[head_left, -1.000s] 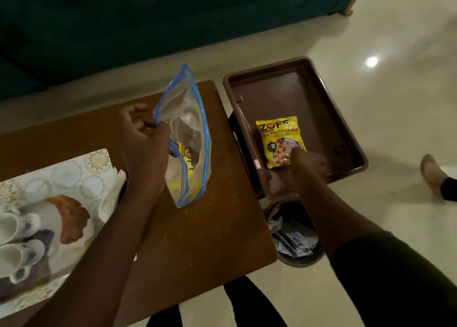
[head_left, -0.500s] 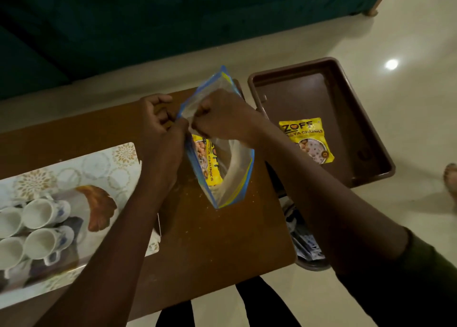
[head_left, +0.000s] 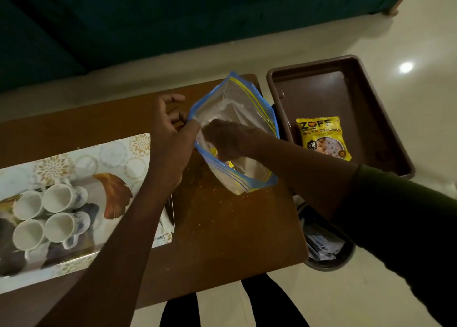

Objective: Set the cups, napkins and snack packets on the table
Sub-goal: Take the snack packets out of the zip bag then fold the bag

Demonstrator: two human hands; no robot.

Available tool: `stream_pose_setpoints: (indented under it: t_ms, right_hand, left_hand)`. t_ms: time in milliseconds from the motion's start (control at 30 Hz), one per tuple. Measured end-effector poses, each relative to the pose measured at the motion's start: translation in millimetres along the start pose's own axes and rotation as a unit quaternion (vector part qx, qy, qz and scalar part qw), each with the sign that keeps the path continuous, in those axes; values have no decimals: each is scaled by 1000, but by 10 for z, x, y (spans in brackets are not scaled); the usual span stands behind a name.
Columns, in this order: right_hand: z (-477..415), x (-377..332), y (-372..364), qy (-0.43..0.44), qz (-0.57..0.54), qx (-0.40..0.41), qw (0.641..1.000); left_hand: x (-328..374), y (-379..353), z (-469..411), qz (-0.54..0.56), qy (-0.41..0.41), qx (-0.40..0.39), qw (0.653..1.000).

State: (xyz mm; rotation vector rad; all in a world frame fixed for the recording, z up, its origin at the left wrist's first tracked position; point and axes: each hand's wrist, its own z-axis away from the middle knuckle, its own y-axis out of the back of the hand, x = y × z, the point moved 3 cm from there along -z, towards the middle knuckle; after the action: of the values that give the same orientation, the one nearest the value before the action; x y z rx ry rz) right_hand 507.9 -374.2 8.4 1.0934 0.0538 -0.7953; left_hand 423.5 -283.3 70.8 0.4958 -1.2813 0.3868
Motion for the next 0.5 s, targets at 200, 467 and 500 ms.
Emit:
stream_pose_setpoints:
  t_ms: [200,467,500]
  right_hand:
    - [241,-113,-87,56,261,-106,958]
    - [579,-238,296,62,247,-54,965]
    - [623,-283,373,63,240,-41,968]
  left_hand:
    - [43,-15,61,-11,-2,5,1000]
    - [97,-135,109,-42,-43,16,998]
    - [82,-145,118,-50,-50,19,997]
